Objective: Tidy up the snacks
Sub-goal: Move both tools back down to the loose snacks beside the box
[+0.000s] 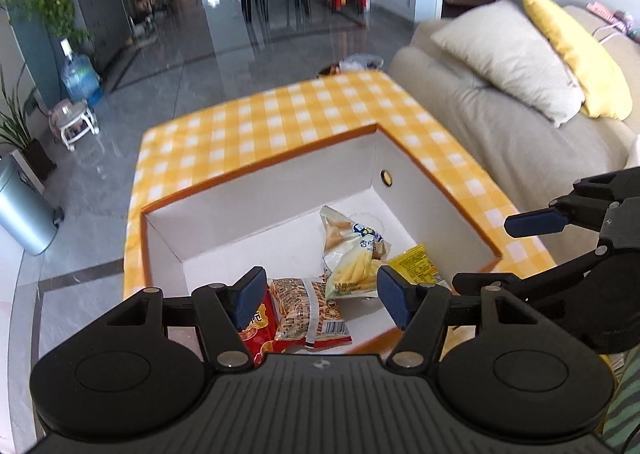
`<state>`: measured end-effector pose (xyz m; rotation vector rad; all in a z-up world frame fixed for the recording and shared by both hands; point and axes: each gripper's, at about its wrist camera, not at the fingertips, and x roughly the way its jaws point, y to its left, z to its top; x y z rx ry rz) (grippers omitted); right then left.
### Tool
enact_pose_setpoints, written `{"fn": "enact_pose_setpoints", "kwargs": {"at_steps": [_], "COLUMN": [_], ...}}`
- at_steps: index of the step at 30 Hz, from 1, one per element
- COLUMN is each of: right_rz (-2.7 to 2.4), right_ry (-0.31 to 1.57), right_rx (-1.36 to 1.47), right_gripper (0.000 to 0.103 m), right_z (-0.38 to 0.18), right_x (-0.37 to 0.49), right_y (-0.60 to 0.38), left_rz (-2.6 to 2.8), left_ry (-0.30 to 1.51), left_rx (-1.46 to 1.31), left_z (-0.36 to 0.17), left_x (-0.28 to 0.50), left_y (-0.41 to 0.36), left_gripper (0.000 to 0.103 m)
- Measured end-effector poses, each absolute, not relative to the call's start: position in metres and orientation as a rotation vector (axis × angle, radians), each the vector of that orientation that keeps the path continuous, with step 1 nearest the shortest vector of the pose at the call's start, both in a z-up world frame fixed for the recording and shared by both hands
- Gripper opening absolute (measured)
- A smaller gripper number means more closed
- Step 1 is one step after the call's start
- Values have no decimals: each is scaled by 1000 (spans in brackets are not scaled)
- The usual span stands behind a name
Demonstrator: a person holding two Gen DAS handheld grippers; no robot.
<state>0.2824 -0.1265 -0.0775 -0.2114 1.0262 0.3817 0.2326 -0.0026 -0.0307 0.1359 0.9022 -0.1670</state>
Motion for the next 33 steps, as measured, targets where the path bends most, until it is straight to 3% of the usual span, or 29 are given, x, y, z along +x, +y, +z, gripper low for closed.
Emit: {"fn": "enact_pose_setpoints", "kwargs": {"at_steps": [10,21,33], "right_rz": [334,260,175], "right_ry": [918,928,1100], "right_rx": [-99,-26,27], "right_gripper": [62,63,65], "right_z": [-64,-78,-115], "right_x": [210,149,114], "right_y": [-142,-154,-185], "left_rz": [-198,-244,-289], "left_ry": [822,882,1018], "left_rx": [114,63,23], "left_z": [-21,-41,-77], "left_x": [176,125,95], "left_y": [0,3,-9], "left_gripper": [75,75,75]}}
